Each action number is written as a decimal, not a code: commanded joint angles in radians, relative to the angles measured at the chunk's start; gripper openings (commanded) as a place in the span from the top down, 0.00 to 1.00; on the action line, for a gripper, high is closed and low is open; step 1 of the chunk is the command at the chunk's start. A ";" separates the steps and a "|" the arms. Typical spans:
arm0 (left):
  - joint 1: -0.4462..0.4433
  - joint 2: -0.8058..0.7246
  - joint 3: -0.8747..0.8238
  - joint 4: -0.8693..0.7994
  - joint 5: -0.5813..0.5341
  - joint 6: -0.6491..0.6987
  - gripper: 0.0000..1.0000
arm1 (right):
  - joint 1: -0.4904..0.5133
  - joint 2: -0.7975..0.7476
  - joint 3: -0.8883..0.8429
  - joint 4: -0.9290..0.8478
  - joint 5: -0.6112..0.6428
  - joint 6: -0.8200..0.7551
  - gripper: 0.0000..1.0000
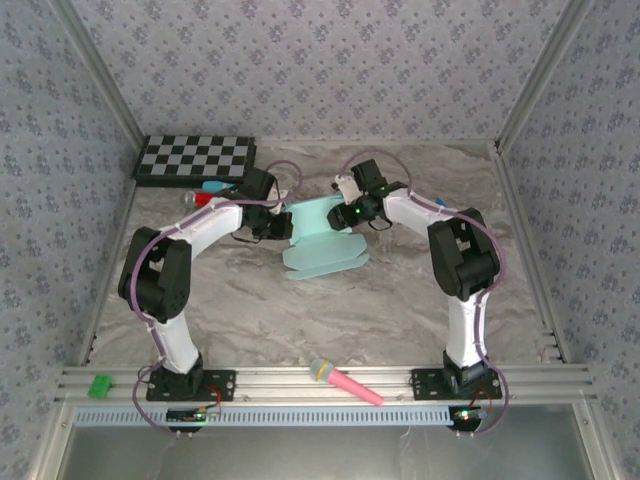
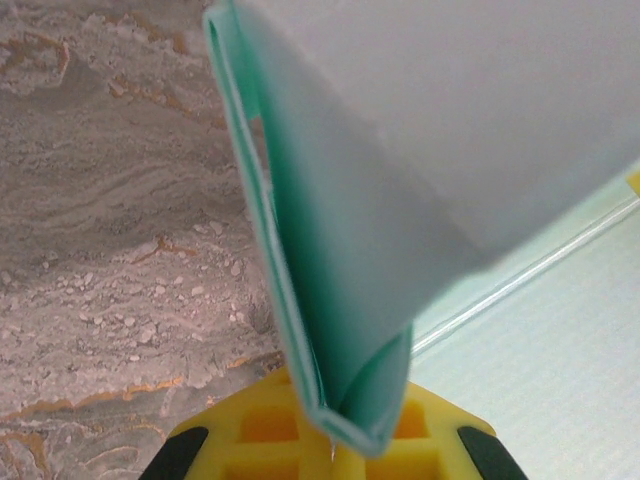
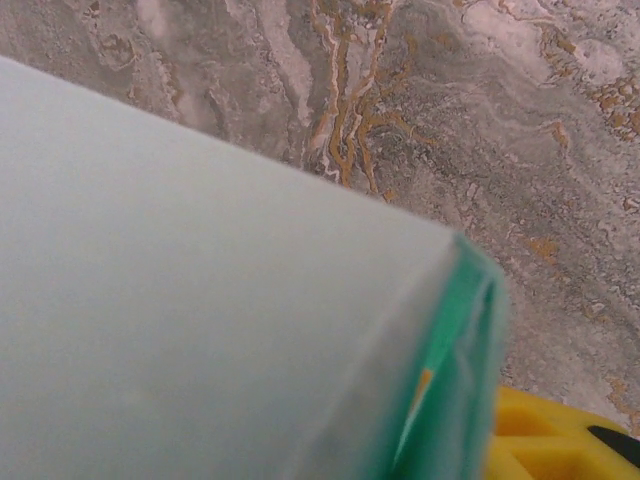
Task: Fold the paper box
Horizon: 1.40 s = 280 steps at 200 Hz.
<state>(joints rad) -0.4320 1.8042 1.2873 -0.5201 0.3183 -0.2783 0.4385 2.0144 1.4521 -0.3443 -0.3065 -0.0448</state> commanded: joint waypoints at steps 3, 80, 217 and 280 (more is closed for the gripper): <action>0.006 0.006 0.038 -0.045 0.004 0.014 1.00 | -0.003 0.004 0.019 -0.048 0.039 -0.009 0.50; 0.001 0.007 0.043 -0.052 -0.027 -0.006 1.00 | 0.027 0.001 0.013 -0.080 0.228 0.033 0.56; -0.008 0.006 0.043 -0.061 -0.111 -0.038 1.00 | 0.013 -0.190 -0.119 0.050 -0.147 0.100 0.32; -0.010 0.009 0.043 -0.062 -0.116 -0.043 1.00 | 0.014 -0.242 -0.199 0.053 -0.140 0.090 0.32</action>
<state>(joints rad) -0.4343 1.8050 1.2953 -0.5587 0.2119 -0.3088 0.4576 1.8080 1.2907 -0.2821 -0.4240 0.0456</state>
